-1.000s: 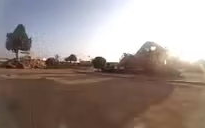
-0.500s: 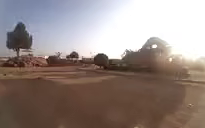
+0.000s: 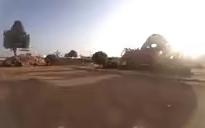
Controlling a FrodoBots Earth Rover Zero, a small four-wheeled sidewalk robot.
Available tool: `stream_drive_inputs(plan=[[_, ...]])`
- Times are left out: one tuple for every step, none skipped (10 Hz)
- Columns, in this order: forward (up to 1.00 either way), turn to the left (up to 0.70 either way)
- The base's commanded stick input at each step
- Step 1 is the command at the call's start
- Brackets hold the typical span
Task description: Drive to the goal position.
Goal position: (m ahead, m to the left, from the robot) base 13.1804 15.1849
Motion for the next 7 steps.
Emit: stream_drive_inputs(plan=[[0.7,0.0],[0.7,0.0],[0.7,0.0],[0.7,0.0],[0.7,0.0],[0.7,0.0],[0.7,0.0]])
